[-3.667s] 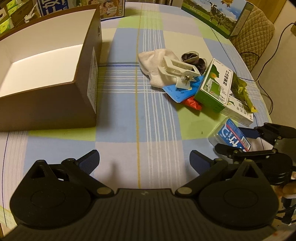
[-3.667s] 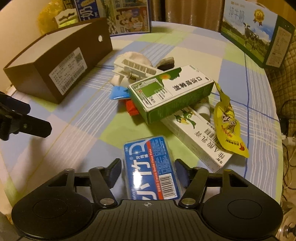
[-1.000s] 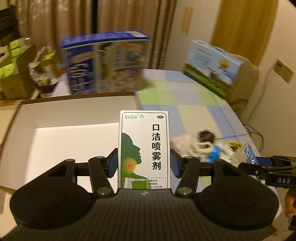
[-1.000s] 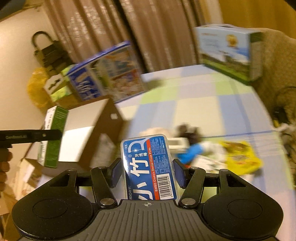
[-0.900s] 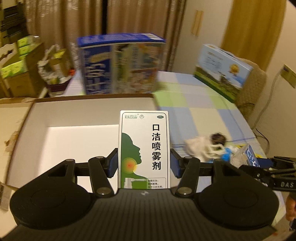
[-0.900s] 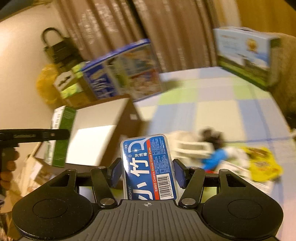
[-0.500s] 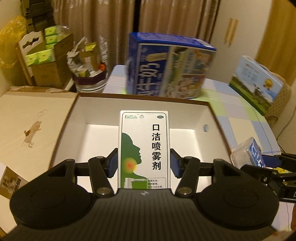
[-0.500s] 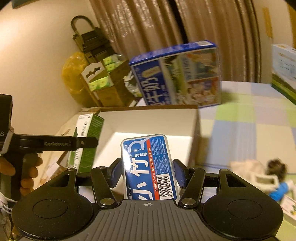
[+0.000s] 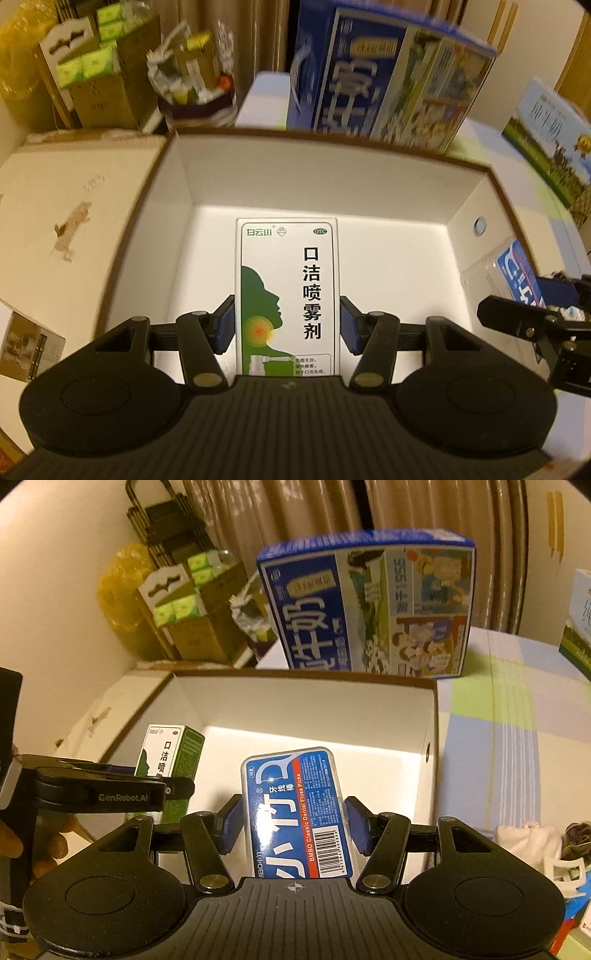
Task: Organize objects
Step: 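Carry both boxes over the brown box with both grippers, then lower and release the spray box with the left gripper while the right releases the toothpick case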
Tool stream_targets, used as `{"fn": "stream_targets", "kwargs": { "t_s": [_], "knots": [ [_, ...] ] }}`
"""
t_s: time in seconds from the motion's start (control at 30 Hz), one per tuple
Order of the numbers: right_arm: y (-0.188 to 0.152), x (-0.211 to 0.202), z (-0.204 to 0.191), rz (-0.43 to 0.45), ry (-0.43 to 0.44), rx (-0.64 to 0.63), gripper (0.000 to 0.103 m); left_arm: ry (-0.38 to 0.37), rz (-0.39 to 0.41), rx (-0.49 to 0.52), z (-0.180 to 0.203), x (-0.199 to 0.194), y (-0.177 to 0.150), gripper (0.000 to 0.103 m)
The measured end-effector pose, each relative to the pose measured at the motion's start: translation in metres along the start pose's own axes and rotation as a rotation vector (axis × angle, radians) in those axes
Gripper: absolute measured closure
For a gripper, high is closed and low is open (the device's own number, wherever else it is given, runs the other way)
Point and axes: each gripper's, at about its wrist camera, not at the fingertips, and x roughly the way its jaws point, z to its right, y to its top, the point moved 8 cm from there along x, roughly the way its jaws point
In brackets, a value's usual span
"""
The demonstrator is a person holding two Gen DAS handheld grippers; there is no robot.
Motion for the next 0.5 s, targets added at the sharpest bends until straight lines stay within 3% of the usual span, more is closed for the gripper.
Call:
{"fn": "stream_targets", "kwargs": {
  "t_s": [0.27,0.5],
  "knots": [
    [-0.010,0.031,0.004,-0.081,-0.027,-0.009,0.048,0.021,-0.144,0.066,0.002,0.039,-0.015,0.052],
    [-0.017,0.044,0.005,-0.123,-0.038,-0.030,0.048,0.024,-0.183,0.117,0.009,0.050,-0.016,0.052]
  ]
}}
